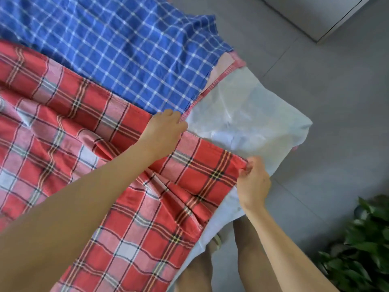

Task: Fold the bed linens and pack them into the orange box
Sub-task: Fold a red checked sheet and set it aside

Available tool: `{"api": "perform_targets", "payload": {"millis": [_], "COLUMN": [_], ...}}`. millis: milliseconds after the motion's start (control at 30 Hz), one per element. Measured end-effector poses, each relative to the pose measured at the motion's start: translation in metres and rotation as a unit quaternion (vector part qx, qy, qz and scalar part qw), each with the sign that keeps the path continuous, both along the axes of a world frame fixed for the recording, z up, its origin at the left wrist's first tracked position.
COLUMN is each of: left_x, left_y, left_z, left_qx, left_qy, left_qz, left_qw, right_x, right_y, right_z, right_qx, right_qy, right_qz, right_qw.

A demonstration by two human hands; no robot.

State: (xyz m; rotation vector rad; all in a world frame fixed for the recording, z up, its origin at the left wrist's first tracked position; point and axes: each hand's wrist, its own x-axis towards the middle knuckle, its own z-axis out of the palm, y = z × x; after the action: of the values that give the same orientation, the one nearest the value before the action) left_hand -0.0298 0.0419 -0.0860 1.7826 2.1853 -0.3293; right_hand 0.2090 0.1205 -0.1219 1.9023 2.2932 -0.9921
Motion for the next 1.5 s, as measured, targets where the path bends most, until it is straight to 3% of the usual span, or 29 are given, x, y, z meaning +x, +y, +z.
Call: {"api": "perform_targets", "payload": {"millis": [33, 100, 167, 233, 300, 400, 567, 767, 900, 967, 1133, 1233, 1367, 1433, 1500], "left_x": [0.004, 0.009, 0.012, 0.010, 0.005, -0.001, -0.019, -0.071, -0.084, -0.088, -0.085, -0.095, -0.134, -0.152, -0.170], "left_y": [-0.016, -0.052, -0.085, -0.108, -0.114, -0.109, -0.103, -0.108, -0.056, -0.028, -0.011, -0.032, -0.062, -0.068, -0.075], "left_z": [0.002, 0.004, 0.005, 0.000, -0.004, -0.006, 0.009, 0.010, 0.026, 0.026, 0.001, -0.010, -0.008, -0.003, 0.003], "left_qx": [0.036, 0.025, -0.041, -0.100, -0.140, -0.177, -0.234, -0.108, -0.023, -0.054, -0.160, -0.096, -0.114, -0.152, -0.179], "left_qy": [-0.045, -0.103, -0.108, -0.084, -0.060, -0.042, -0.003, 0.007, 0.078, 0.116, 0.101, 0.063, 0.038, 0.036, 0.051], "left_qz": [-0.015, -0.064, -0.093, -0.094, -0.092, -0.122, -0.114, -0.014, 0.049, 0.059, 0.021, 0.049, 0.102, 0.101, 0.067], "left_qw": [0.998, 0.992, 0.989, 0.987, 0.984, 0.976, 0.965, 0.994, 0.995, 0.990, 0.982, 0.992, 0.987, 0.982, 0.980], "right_x": [0.000, 0.003, 0.005, 0.007, 0.004, -0.005, -0.002, -0.011, -0.021, -0.021, -0.021, -0.029, -0.063, -0.090, -0.136], "right_y": [-0.005, -0.028, -0.065, -0.102, -0.124, -0.131, -0.091, 0.008, 0.021, 0.026, 0.036, 0.039, 0.045, 0.040, 0.024], "right_z": [0.007, 0.020, 0.029, 0.025, 0.016, 0.005, 0.017, 0.033, 0.020, 0.016, 0.011, 0.006, 0.025, 0.034, 0.042], "right_qx": [0.070, 0.143, 0.048, -0.020, -0.084, -0.132, -0.172, -0.165, -0.150, -0.130, -0.106, -0.090, 0.028, 0.088, 0.131], "right_qy": [-0.014, 0.084, 0.167, 0.085, -0.037, -0.090, 0.001, 0.084, 0.051, 0.023, -0.055, -0.163, -0.345, -0.312, -0.191], "right_qz": [0.014, 0.109, 0.273, 0.413, 0.472, 0.421, 0.333, 0.170, 0.132, 0.112, 0.117, 0.152, 0.355, 0.412, 0.450], "right_qw": [0.997, 0.980, 0.946, 0.906, 0.877, 0.893, 0.927, 0.968, 0.978, 0.985, 0.986, 0.971, 0.868, 0.852, 0.863]}}
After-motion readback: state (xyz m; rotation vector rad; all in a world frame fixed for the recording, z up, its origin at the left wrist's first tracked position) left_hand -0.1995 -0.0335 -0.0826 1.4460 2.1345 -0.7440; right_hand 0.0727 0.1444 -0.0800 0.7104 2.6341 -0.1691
